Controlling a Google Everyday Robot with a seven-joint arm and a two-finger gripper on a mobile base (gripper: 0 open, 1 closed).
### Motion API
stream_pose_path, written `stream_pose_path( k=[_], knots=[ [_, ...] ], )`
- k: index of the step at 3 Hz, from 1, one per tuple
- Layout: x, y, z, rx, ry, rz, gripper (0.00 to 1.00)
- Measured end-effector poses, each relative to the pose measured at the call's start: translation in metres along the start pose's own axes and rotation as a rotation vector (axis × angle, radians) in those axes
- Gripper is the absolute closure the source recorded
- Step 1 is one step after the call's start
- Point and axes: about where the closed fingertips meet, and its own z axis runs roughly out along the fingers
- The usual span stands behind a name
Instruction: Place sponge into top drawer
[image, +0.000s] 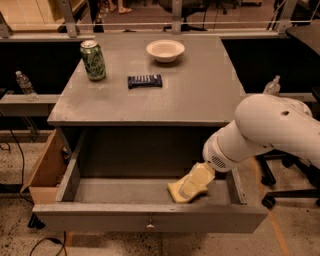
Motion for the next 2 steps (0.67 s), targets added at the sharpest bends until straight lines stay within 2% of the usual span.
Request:
stream_pose_path(
  k=[1, 2],
  knots=[
    [0.013, -0.008, -0.019, -0.004, 0.036, -0.03, 0.0],
    [0.036, -0.016, -0.048, 0.002, 0.096, -0.04, 0.0]
  ],
)
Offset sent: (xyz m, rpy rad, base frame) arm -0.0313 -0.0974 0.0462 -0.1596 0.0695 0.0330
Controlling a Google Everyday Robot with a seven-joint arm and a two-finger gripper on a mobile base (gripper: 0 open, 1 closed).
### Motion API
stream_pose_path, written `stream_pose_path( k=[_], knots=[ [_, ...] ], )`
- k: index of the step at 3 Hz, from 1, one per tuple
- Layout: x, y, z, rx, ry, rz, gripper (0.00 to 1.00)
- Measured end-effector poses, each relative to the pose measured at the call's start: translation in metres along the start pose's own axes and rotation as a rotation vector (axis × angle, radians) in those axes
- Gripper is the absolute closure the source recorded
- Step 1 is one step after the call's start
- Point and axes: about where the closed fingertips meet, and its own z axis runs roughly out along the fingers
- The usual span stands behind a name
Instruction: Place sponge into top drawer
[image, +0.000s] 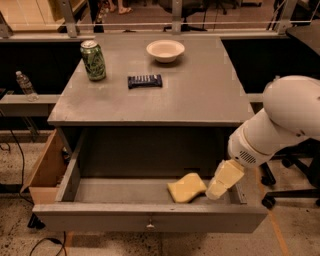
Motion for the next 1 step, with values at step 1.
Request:
stream_pose_path(
  k=[1],
  knots=[
    [0.0036, 0.0024, -0.0013, -0.011, 0.013, -0.001, 0.0]
  ],
)
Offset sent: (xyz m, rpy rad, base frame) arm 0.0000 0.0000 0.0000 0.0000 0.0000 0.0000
